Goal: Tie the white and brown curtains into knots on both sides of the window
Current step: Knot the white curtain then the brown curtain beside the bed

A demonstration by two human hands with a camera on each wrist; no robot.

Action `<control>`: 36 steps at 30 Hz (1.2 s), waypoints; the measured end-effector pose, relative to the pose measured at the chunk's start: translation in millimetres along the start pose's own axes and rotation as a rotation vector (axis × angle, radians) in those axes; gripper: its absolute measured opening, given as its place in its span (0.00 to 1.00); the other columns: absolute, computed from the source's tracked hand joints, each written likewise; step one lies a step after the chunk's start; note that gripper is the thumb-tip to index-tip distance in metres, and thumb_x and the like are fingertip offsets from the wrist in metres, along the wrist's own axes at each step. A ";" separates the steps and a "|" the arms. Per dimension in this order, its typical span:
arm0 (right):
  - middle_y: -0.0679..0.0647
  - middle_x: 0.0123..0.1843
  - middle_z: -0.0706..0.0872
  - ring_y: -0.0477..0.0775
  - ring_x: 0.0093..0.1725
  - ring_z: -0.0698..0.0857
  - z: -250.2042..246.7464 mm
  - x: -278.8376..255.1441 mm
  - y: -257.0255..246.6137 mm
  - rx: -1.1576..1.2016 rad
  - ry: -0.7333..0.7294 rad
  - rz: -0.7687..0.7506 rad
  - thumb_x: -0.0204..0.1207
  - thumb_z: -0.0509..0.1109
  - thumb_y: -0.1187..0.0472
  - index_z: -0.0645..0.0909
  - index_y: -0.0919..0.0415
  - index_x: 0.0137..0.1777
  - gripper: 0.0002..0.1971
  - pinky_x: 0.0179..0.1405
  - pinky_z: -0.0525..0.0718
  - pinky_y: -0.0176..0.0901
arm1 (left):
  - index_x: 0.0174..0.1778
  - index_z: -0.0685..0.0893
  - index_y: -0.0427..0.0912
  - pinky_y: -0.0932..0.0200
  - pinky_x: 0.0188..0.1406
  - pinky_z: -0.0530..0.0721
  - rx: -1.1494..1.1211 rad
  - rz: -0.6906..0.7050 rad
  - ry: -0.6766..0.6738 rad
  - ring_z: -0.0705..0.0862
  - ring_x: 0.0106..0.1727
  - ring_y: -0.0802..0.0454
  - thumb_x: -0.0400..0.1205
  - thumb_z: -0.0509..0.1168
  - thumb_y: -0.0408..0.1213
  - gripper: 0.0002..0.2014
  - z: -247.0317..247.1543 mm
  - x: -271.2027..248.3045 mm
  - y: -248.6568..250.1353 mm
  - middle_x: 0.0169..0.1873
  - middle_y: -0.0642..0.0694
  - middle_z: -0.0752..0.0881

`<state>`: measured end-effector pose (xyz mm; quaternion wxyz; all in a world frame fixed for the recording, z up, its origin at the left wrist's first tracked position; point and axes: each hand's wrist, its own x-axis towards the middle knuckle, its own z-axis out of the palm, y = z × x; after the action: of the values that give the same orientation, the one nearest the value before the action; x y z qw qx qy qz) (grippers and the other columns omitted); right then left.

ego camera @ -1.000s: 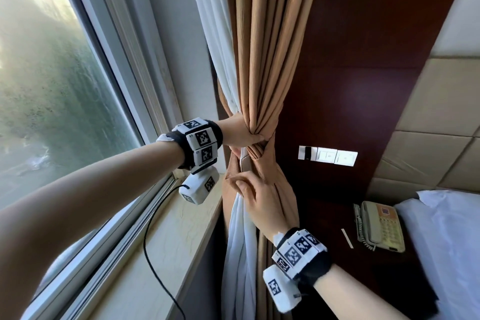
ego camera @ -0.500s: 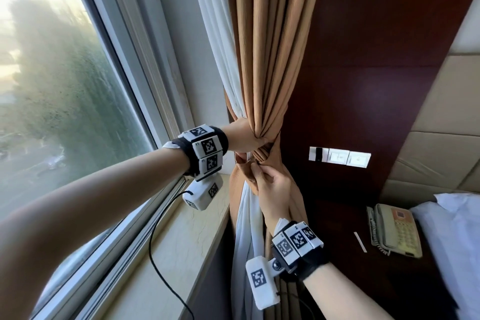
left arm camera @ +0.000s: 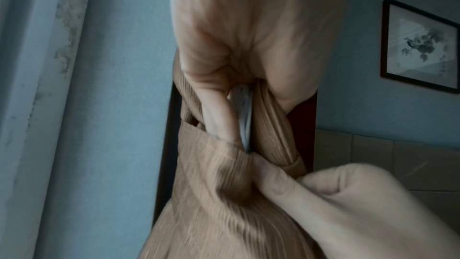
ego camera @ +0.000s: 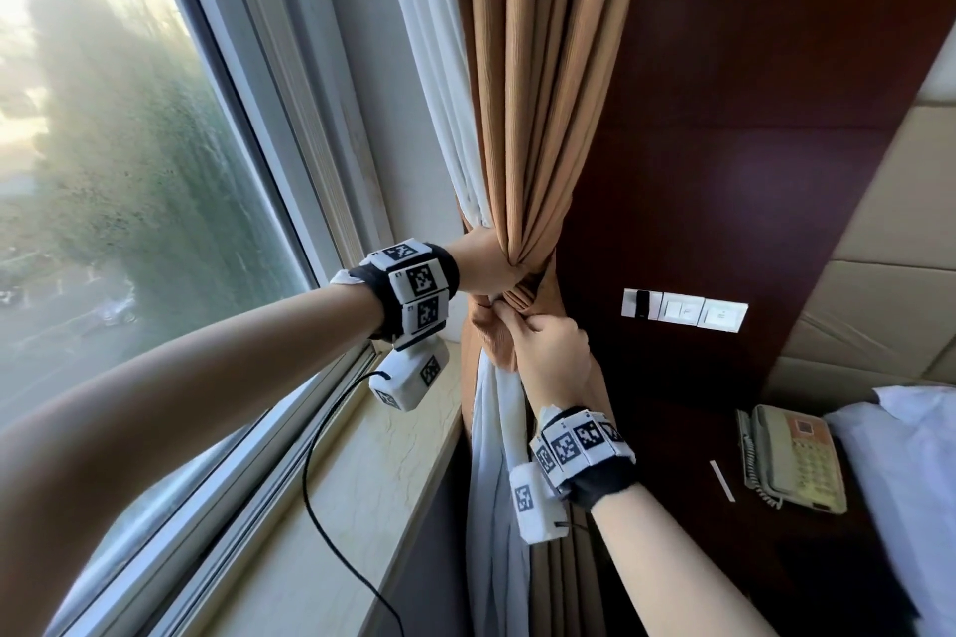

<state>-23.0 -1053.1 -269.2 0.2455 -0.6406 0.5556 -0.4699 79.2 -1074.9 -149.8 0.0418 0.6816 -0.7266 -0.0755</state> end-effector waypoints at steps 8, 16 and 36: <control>0.51 0.41 0.86 0.48 0.40 0.86 8.2 -35.1 21.3 0.204 -0.344 -0.050 0.72 0.73 0.41 0.70 0.57 0.63 0.28 0.42 0.86 0.49 | 0.70 0.75 0.31 0.56 0.52 0.80 -0.073 -0.006 0.014 0.82 0.61 0.38 0.87 0.56 0.38 0.19 -2.4 -0.2 6.2 0.61 0.35 0.82; 0.57 0.33 0.88 0.61 0.37 0.86 27.2 -27.9 17.4 -0.198 -0.196 -0.087 0.75 0.68 0.43 0.78 0.57 0.30 0.19 0.31 0.76 0.46 | 0.66 0.78 0.33 0.55 0.53 0.81 -0.099 -0.077 0.013 0.83 0.56 0.40 0.86 0.58 0.42 0.18 3.5 7.0 -1.9 0.56 0.36 0.84; 0.53 0.21 0.62 0.49 0.18 0.62 -8.3 -14.3 49.2 0.682 -0.469 0.258 0.82 0.68 0.59 0.86 0.69 0.40 0.15 0.19 0.60 0.40 | 0.68 0.77 0.33 0.51 0.65 0.78 -0.096 0.083 0.041 0.81 0.63 0.39 0.86 0.59 0.41 0.19 1.7 13.2 -7.9 0.62 0.37 0.82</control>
<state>-53.1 -1050.9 -311.4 0.6193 -0.5376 0.3734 -0.4336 85.8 -1088.5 -153.4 0.0926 0.6494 -0.7488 -0.0943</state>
